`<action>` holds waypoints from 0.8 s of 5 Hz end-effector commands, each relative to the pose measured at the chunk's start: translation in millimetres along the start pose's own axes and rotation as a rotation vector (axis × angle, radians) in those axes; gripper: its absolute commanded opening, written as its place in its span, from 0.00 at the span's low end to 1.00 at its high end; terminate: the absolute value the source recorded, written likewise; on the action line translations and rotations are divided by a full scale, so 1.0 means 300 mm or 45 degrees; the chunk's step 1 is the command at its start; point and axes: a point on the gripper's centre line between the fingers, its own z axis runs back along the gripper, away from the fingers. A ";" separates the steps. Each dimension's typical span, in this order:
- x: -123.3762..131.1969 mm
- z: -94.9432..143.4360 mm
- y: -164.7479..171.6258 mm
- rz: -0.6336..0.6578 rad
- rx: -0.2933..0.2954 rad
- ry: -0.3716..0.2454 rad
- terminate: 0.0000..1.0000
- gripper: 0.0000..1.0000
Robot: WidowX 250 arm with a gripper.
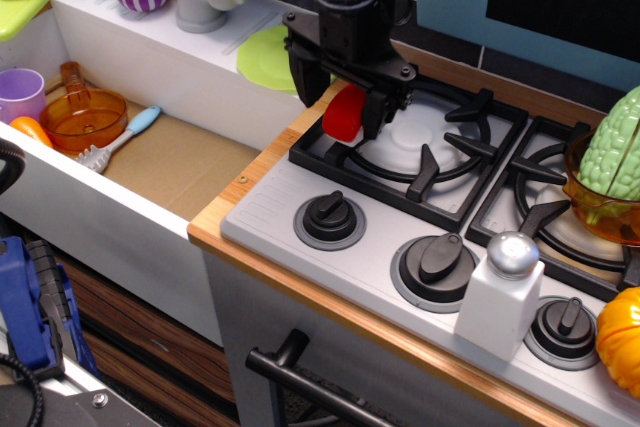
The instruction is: Put sushi on plate
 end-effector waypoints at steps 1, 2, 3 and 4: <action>0.028 0.026 0.011 0.004 -0.002 -0.017 0.00 0.00; 0.055 0.051 0.044 -0.041 0.012 0.009 0.00 0.00; 0.088 0.088 0.124 -0.130 0.080 0.013 0.00 0.00; 0.109 0.098 0.190 -0.194 0.134 -0.018 0.00 0.00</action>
